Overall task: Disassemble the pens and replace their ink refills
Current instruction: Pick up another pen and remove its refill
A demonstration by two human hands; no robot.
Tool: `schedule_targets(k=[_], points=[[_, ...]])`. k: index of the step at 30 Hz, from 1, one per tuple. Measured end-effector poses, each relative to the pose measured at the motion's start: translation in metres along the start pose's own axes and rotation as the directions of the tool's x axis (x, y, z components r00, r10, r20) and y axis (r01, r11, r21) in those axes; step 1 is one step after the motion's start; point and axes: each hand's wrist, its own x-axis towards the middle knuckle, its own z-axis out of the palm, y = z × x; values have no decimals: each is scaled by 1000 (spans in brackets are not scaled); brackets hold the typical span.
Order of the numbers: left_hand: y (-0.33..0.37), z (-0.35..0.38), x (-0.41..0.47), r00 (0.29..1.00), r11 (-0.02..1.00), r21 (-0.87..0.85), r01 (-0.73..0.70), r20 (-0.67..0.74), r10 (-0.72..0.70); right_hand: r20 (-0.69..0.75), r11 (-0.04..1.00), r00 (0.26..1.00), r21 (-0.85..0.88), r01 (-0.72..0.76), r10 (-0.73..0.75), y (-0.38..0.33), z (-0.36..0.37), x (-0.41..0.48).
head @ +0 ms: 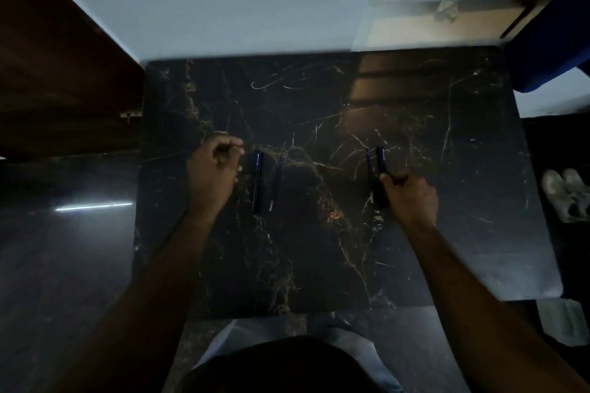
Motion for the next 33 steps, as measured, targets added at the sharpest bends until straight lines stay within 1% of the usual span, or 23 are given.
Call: schedule_targets(k=[2,5,7,12,17,19,21,23,27,29,31,33], points=[[-5,1,8,1000,995,100,-7,25,5,-36,999,999,47,4,-3,2,-2,-13],[-14,7,17,992,950,311,-28,124,-11,-38,995,999,96,-13,17,2,-4,-38],[-18,15,20,988,922,386,-33,154,-29,-36,992,999,123,-32,37,2,-6,-53],[-22,27,25,979,886,462,23,168,-113,-68,987,996,153,-49,60,-7,-7,-70],[-20,29,27,977,864,504,-1,184,-106,-95,980,989,174,-93,111,-18,-13,-58],[-18,28,28,974,856,516,-13,199,-105,-103,983,989,160,-90,108,-24,-16,-52],[-17,27,28,969,862,507,-23,225,-106,-110,984,990,163,-70,89,-30,-18,-49],[-15,24,30,964,881,473,-6,236,-121,-85,980,995,198,-31,49,-41,-18,-50],[-6,17,31,963,930,366,36,236,-130,-24,955,995,277,101,-99,-74,-8,-65],[2,14,31,956,956,276,96,243,-166,-5,936,987,319,152,-159,-93,0,-71],[15,11,31,944,975,157,157,267,-195,52,912,973,364,190,-224,-115,5,-77],[32,7,31,935,989,31,142,325,-145,139,871,929,417,258,-342,-137,9,-82]])
